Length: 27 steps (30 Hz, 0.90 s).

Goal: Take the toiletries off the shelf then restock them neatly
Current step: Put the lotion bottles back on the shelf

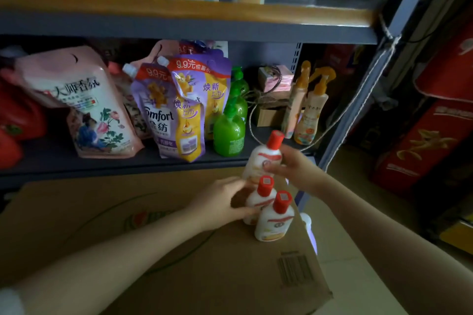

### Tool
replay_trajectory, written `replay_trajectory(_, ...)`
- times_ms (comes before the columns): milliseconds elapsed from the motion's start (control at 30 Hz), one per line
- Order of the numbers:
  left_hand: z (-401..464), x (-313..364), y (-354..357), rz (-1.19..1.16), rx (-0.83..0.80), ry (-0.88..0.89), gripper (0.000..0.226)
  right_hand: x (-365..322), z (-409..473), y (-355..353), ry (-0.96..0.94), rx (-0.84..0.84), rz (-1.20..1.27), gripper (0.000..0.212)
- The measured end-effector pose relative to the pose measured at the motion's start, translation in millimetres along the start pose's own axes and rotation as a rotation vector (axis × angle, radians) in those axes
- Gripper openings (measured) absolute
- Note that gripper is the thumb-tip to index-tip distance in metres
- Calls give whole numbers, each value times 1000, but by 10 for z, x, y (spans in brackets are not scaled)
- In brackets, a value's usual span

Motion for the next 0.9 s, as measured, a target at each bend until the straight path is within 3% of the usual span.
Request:
replay_trajectory(200,122,-55,243,-192,-65,-169,25,-292,-135,-386,-58,97,252,30)
replay_trajectory(300,155,-55,195,-210,-48,-207,21,-468,-158,-458,-114,136,320,30)
replay_trajectory(500,386,327,-757,-82,255,-60,37,-1084,-173,-683,-336,211,313,26)
replay_trajectory(700,710,817,-1990,-226,580,109,34,-1908,17,-1141,-541,391,282,23)
replay_trajectory(900,1039,1185,-2783,-228,731,200,27,-2590,472,-1598,-625,531,206,23)
Point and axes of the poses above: each hand's wrist, its own z-axis towards the middle knuckle, its own y-axis out of the palm, x = y × z, the point moved 8 cm from there along z, towards the middle knuckle, and after that the axes turned 4 degrees about y, right-handed, at the moved point
